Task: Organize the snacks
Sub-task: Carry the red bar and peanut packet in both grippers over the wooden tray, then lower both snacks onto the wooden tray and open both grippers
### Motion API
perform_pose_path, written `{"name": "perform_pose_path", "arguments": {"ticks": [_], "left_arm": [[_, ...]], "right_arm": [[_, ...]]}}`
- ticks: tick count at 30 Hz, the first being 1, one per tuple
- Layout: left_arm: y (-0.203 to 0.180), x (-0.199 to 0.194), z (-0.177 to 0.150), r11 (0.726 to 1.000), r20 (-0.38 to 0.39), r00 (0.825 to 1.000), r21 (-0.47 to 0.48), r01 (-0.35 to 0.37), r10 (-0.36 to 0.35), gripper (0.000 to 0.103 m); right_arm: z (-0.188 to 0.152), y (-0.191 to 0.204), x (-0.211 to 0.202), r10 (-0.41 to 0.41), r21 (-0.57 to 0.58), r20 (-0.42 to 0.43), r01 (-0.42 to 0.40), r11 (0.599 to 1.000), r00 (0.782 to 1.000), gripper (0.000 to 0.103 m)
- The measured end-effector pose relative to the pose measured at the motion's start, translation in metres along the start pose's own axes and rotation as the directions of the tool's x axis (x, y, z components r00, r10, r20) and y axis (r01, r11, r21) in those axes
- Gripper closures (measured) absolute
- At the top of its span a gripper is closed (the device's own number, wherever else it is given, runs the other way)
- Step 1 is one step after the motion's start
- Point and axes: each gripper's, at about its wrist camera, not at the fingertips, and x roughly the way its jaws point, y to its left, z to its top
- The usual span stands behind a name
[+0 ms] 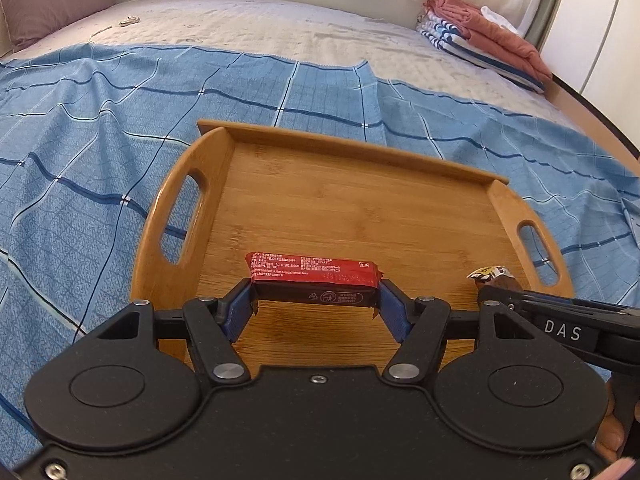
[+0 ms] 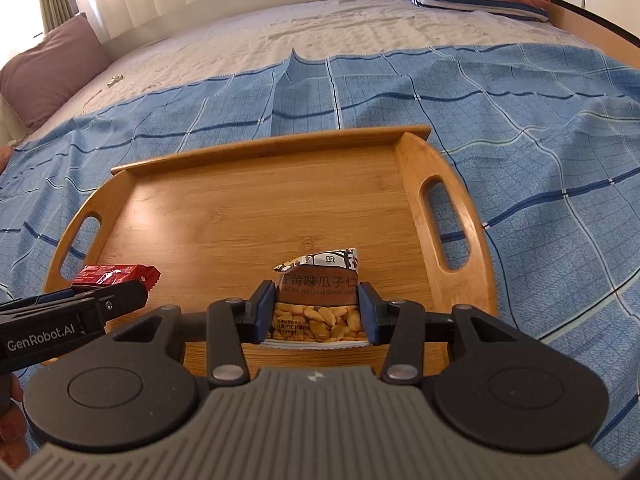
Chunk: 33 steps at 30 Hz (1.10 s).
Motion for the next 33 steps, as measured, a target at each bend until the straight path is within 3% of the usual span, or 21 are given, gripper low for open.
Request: {"name": "perform_pose_path", "arguments": {"ticks": [33], "left_arm": [[-0.015,0.014,-0.011,0.998,-0.005,0.999,0.048,-0.044,0.045,0.039]], "right_arm": [[-0.007,0.003,0.010,-0.014,-0.051,0.002,0.014,0.999,1.000,0.054]]}}
